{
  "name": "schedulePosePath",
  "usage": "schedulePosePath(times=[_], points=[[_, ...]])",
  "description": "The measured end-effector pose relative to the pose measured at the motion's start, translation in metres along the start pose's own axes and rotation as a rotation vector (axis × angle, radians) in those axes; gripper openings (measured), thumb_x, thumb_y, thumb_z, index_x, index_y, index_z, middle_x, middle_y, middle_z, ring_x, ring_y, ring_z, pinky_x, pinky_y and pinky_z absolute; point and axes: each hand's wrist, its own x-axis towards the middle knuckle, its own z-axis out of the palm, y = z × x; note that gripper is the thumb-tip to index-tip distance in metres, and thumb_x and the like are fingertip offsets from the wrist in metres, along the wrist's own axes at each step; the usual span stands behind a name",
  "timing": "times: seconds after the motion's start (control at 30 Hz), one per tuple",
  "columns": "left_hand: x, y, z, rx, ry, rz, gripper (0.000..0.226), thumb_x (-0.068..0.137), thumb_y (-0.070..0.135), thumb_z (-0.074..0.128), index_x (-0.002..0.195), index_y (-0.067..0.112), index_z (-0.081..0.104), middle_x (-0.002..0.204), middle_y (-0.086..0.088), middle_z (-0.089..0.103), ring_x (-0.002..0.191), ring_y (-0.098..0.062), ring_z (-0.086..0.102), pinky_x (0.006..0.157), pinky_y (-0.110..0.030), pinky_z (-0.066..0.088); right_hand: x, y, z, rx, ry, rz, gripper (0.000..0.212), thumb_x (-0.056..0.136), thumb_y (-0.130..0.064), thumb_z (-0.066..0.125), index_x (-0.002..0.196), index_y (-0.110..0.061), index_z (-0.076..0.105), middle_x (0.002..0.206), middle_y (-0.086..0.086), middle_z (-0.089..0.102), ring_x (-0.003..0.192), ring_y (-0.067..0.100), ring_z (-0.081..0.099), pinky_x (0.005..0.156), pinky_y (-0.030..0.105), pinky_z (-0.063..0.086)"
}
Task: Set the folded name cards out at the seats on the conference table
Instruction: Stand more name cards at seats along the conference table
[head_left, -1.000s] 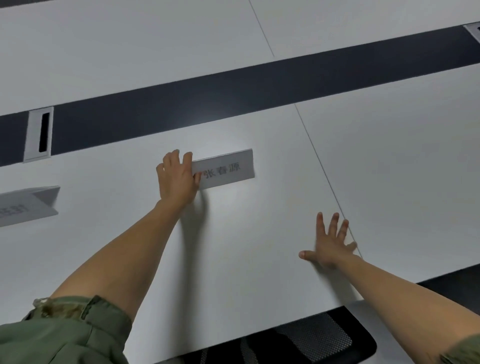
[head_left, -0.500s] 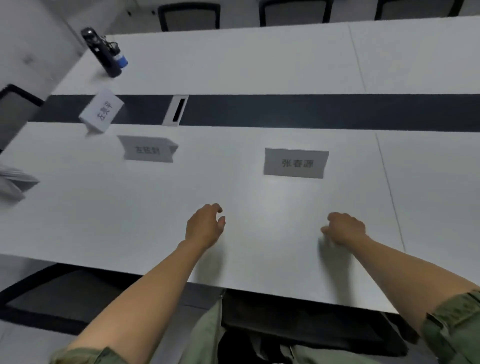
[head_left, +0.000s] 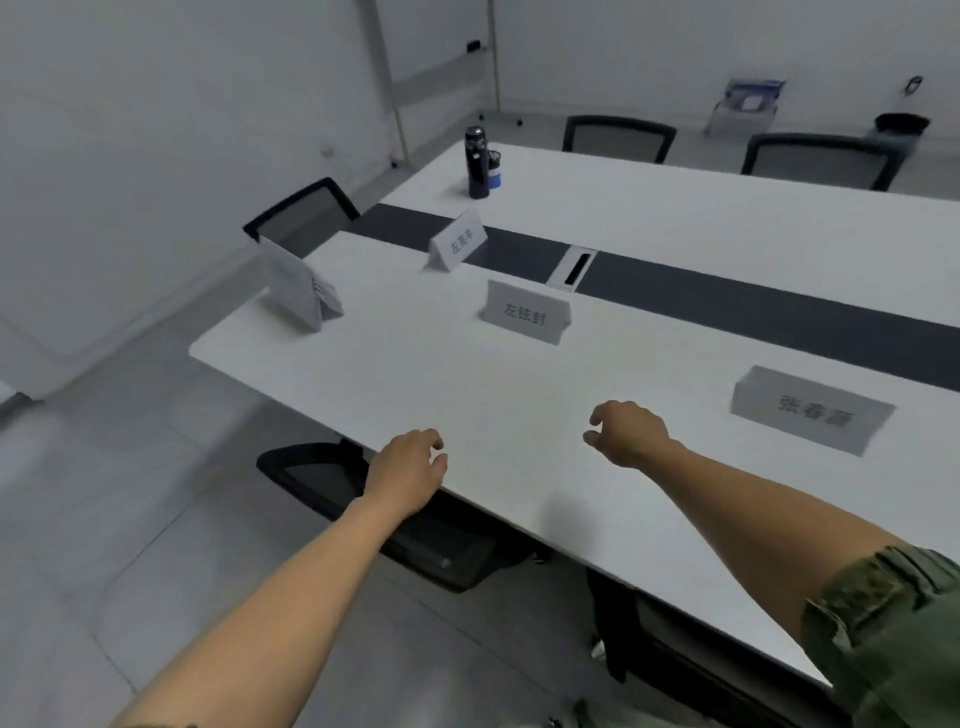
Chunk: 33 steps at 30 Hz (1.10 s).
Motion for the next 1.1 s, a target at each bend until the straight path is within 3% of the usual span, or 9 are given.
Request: schedulePosePath(times=[0.27,0.53,0.9,1.1], points=[[-0.051,-0.190,-0.095,-0.027,0.101,-0.129,0.020,0.093,0.024,0.055,0.106,0.012,0.065,0.103,-0.007,0.065,0.092,-0.024,0.060,0.079,-0.036,0.051,-0.001,-0.194,0.028,0.003,-0.003,-0.128,0.038,0.093,-0.040,0.056,0.126,-0.022,0.059,0.124,0.003,0.063,0.112,0.025,0.058,0.084,0.033,0.044],[-0.045,-0.290,-0.139,0.006,0.144,-0.205,0.026,0.095,0.023,0.053,0.114,0.009,0.064,0.111,-0.010,0.065,0.101,-0.027,0.060,0.080,-0.032,0.047,0.040,-0.313,0.030,0.003,-0.006,-0.212,0.036,0.091,-0.042,0.057,0.122,-0.024,0.062,0.116,0.000,0.067,0.104,0.022,0.061,0.082,0.031,0.047],[0.101,-0.397,-0.189,0.078,0.087,-0.204,0.027,0.094,0.029,0.053,0.114,0.014,0.063,0.112,-0.004,0.066,0.101,-0.023,0.061,0.081,-0.031,0.047,0.191,-0.418,0.037,0.135,-0.032,-0.167,0.036,0.091,-0.043,0.059,0.120,-0.022,0.063,0.118,0.003,0.066,0.102,0.022,0.061,0.078,0.030,0.044],[0.195,-0.429,-0.218,-0.014,0.089,-0.198,0.024,0.091,0.028,0.057,0.110,0.015,0.065,0.098,-0.004,0.070,0.092,-0.025,0.063,0.080,-0.035,0.053,0.251,-0.457,0.029,0.202,-0.042,-0.113,0.036,0.090,-0.044,0.060,0.118,-0.022,0.064,0.115,0.002,0.067,0.099,0.022,0.061,0.081,0.031,0.047]])
